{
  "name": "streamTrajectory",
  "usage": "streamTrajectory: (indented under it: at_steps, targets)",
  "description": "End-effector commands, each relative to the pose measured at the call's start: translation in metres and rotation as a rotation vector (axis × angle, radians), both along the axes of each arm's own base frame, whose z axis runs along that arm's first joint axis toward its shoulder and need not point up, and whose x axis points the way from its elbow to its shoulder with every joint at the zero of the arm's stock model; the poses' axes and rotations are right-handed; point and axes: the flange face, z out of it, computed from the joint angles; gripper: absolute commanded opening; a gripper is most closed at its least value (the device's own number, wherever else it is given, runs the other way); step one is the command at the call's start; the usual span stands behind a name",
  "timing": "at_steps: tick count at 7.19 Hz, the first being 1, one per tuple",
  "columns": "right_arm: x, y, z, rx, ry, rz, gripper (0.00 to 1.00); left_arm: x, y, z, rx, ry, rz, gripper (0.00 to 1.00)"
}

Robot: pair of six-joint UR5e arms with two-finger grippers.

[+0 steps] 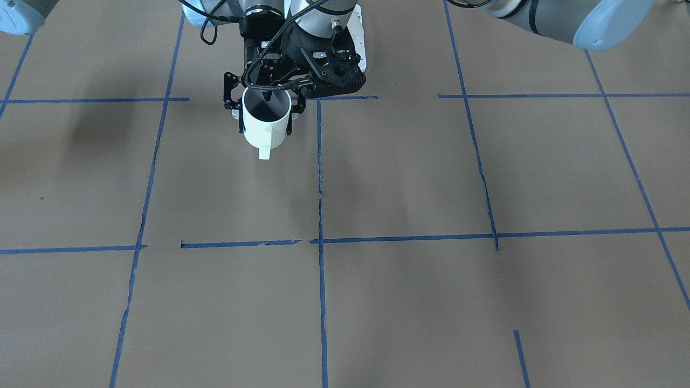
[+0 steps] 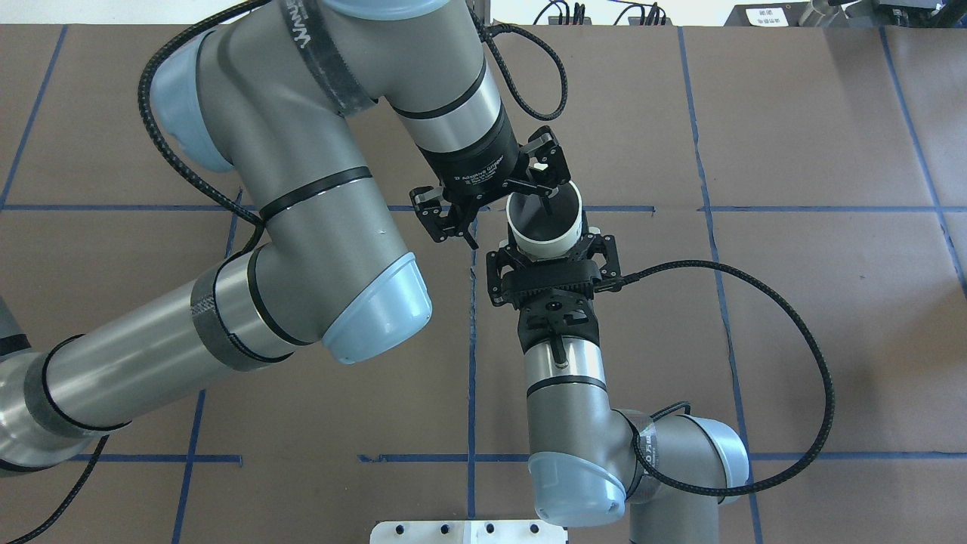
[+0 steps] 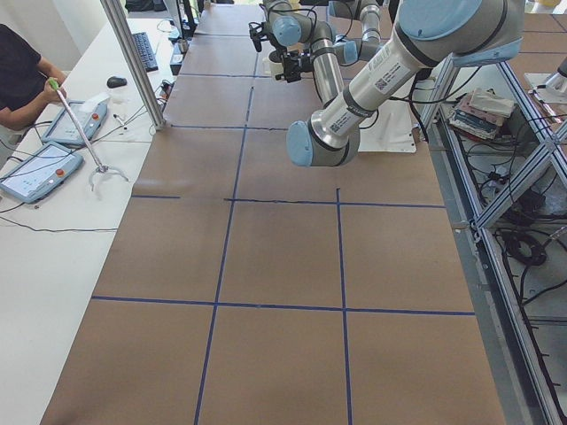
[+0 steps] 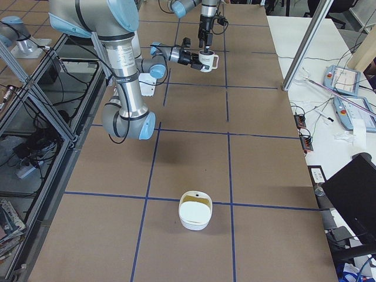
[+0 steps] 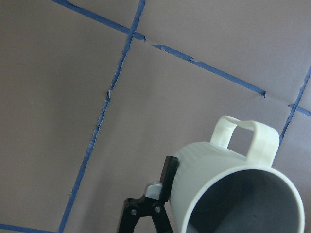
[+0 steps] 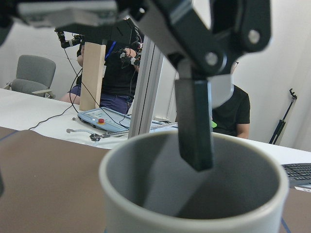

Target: Left arm hands cup to right arm to dump lemon

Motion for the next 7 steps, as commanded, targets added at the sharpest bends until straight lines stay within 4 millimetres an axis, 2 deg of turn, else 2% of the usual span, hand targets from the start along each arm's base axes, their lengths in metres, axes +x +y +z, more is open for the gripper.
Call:
streamTrajectory:
  at_steps: [1,2,3,4,5,7]
  targets:
    - [-0.001,0.003,-0.001,0.004,-0.001,0.000,0.20,0.002,0.001,0.000,0.001,-0.002,0.001,0.53]
    - [-0.001,0.004,-0.001,0.004,-0.001,-0.001,0.25,0.002,0.002,-0.002,0.006,0.000,-0.001,0.25]
    - [0.004,0.005,-0.006,0.006,-0.016,-0.003,0.32,0.001,0.003,0.000,0.005,-0.003,-0.002,0.05]
    - [0.007,0.007,-0.003,0.006,-0.014,-0.004,0.42,0.000,0.003,0.000,0.000,-0.007,-0.005,0.00]
    - [0.005,0.009,-0.002,0.006,-0.014,-0.009,0.97,-0.001,0.004,-0.001,-0.011,-0.009,-0.009,0.00]
    - [-0.004,0.023,0.010,0.007,0.011,-0.028,1.00,-0.005,0.006,-0.002,-0.018,-0.016,-0.012,0.00]
